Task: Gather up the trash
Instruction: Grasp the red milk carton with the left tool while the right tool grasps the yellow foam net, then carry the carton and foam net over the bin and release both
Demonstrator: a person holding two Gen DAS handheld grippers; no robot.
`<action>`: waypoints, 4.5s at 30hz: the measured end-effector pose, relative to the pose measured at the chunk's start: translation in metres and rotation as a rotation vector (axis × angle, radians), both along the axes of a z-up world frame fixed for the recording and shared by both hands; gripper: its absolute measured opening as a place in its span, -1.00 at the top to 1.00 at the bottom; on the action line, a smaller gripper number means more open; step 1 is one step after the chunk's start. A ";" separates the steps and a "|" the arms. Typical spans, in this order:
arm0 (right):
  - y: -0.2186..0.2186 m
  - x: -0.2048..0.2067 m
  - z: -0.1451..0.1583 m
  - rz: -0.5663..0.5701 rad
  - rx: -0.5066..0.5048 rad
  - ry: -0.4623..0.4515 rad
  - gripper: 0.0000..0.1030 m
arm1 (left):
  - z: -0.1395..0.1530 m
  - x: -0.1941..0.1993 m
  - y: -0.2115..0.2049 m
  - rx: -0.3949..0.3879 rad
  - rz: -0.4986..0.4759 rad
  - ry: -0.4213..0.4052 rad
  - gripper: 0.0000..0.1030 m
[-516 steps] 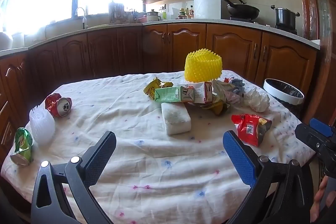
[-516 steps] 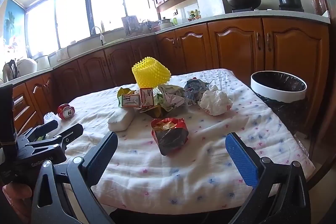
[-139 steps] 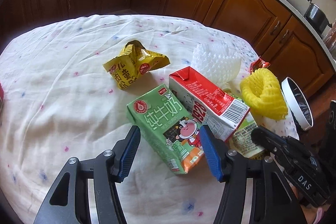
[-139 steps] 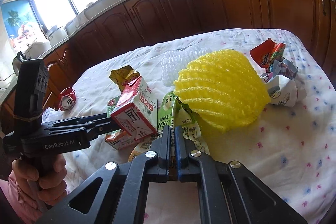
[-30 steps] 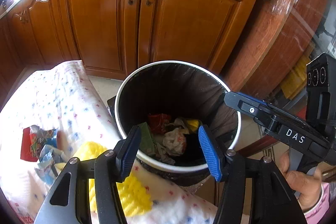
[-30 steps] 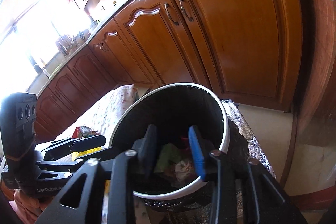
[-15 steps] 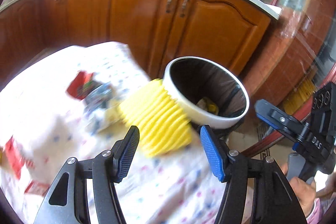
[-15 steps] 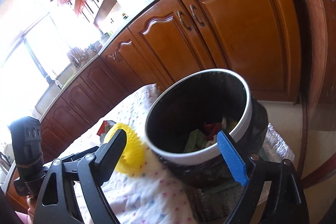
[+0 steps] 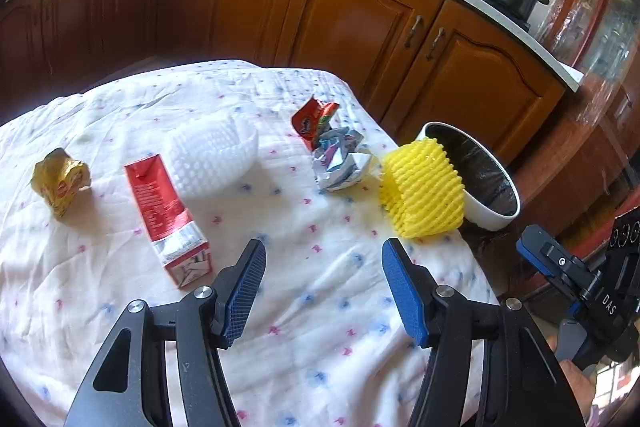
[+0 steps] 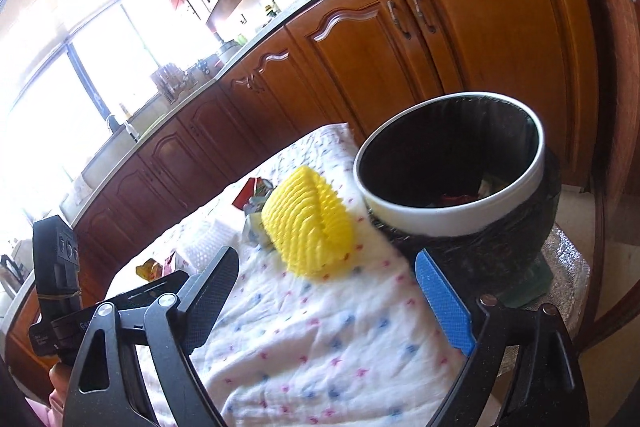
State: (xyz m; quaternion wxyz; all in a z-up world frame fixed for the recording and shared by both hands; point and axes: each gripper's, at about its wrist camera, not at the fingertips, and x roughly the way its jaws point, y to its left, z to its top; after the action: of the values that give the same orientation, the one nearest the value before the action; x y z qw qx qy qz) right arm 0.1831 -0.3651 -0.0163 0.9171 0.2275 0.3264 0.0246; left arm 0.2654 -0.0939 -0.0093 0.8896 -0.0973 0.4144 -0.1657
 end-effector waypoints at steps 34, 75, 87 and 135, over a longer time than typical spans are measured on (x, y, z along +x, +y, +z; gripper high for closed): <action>0.041 0.066 -0.038 0.093 -0.141 0.085 -0.59 | -0.048 0.043 0.044 0.080 0.239 0.086 -0.16; -0.004 -0.003 0.021 0.015 -0.120 -0.023 0.63 | 0.016 -0.003 -0.054 0.054 -0.168 -0.086 0.41; -0.038 -0.006 0.024 -0.048 -0.114 -0.027 0.63 | 0.018 0.017 -0.100 0.076 -0.259 -0.102 0.41; -0.126 0.050 0.001 -0.122 -0.097 0.097 -0.20 | -0.009 0.111 -0.197 0.120 -0.353 -0.020 -0.01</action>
State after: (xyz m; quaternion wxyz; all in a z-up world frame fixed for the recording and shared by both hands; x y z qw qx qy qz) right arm 0.2333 -0.4914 -0.0150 0.9100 0.2032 0.3567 -0.0581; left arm 0.3760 -0.2910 -0.0181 0.8548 0.0318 0.4254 -0.2955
